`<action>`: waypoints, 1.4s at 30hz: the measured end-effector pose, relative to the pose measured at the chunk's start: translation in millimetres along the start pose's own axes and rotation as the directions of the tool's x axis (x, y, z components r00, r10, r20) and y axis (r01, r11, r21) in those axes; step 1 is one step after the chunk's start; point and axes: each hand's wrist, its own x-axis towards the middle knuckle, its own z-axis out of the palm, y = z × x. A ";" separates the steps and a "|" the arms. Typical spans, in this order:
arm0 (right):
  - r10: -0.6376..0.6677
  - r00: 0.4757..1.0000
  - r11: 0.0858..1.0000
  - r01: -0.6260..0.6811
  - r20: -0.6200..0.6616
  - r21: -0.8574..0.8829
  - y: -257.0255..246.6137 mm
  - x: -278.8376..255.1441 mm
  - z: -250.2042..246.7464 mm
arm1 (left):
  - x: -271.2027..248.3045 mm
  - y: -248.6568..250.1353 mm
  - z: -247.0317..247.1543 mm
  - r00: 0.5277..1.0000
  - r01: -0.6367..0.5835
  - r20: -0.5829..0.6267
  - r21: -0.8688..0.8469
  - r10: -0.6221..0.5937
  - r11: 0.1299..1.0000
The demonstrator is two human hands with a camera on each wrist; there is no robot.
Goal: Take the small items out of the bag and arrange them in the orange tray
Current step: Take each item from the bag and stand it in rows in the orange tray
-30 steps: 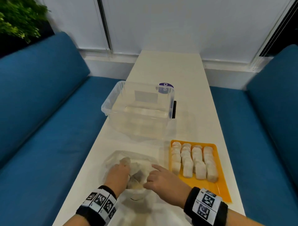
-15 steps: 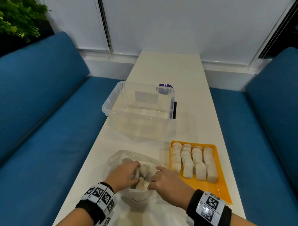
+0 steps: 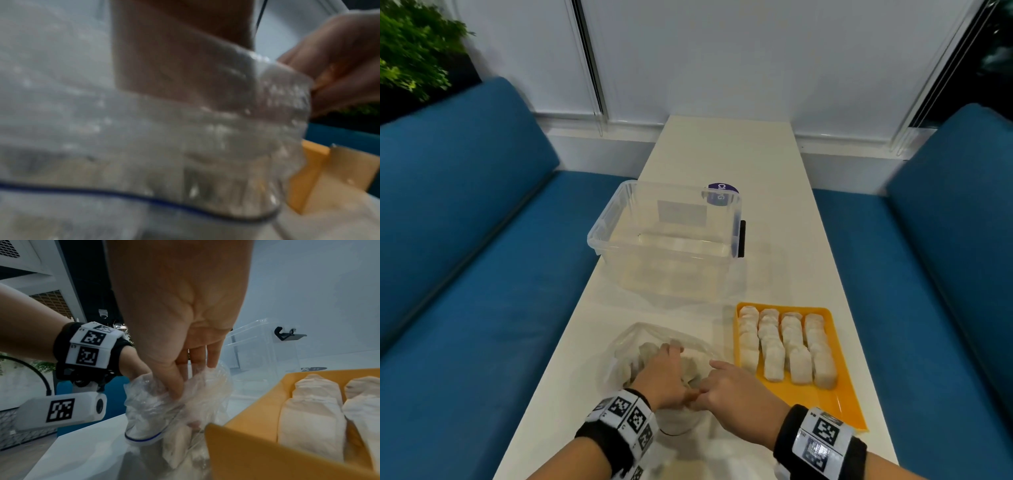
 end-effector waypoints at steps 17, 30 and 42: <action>0.030 0.996 1.000 -0.029 0.089 -0.011 5.2 -10.1 -5.9 | -4.9 -28.4 2.1 0.938 -0.345 0.081 0.316 0.337 0.884; -0.076 0.994 0.994 0.069 0.079 0.085 -4.7 -18.7 -1.5 | -9.9 -34.4 -10.1 0.926 -0.368 0.126 0.504 0.355 0.781; -0.035 0.999 0.999 0.034 0.021 0.023 -5.2 -11.0 2.8 | -9.1 -30.4 -29.4 0.952 -0.301 0.049 0.327 0.302 0.896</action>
